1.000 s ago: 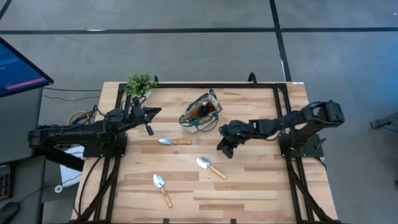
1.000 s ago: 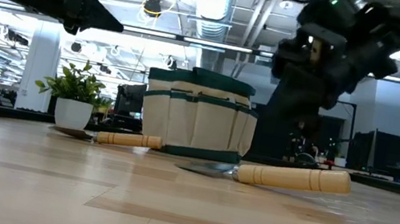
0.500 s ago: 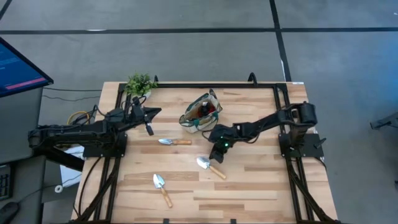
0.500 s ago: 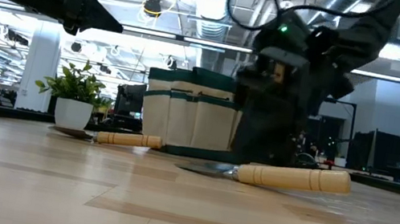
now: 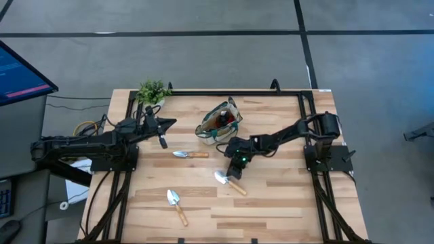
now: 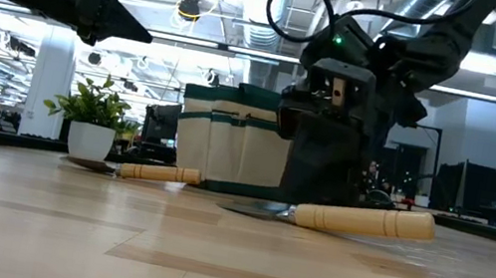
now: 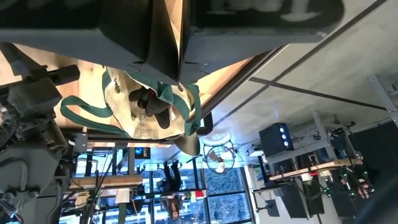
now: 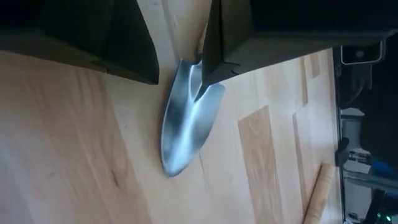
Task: Pick & Place Garden tools in Gardening bag
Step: Put the trowel into the gardening bag
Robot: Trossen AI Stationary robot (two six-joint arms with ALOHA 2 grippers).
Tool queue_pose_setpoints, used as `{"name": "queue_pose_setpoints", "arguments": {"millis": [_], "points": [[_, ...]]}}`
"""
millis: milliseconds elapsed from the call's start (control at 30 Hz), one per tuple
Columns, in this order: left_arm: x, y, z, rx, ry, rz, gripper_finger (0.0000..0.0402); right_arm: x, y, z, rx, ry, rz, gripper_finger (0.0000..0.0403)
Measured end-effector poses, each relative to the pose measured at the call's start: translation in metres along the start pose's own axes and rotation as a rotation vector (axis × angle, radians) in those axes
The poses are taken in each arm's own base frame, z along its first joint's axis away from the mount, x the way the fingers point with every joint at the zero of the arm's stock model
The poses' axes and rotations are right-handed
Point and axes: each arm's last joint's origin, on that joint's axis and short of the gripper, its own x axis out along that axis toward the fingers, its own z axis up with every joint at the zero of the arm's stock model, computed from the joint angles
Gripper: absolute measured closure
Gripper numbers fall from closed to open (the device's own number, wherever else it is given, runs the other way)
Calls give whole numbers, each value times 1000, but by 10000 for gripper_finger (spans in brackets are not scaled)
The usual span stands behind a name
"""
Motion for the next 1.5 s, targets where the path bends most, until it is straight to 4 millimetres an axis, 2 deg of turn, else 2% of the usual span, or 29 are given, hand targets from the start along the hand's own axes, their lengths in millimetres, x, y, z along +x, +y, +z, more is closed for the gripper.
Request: {"name": "queue_pose_setpoints", "arguments": {"millis": [367, 467, 700, 1100, 1267, 1500], "points": [[0, 0, 0, 0, -1, 1, 400, 1, 2, -1, -1, -11, -11, 292], [0, 0, 0, -1, -1, 1, 400, 1, 2, -1, -1, -17, -16, 313], [0, 0, 0, -1, -1, 1, 400, 1, 1, 0, -3, -31, -30, 394], [0, 0, 0, -19, 0, 2, 400, 0, 7, 1, -76, -65, -35, 402], [0, 0, -1, -20, 7, 2, 400, -11, 18, 7, -180, -142, -37, 403], [0, 0, -1, -24, 7, 2, 400, -44, 40, 18, -333, -294, -88, 403]]}}
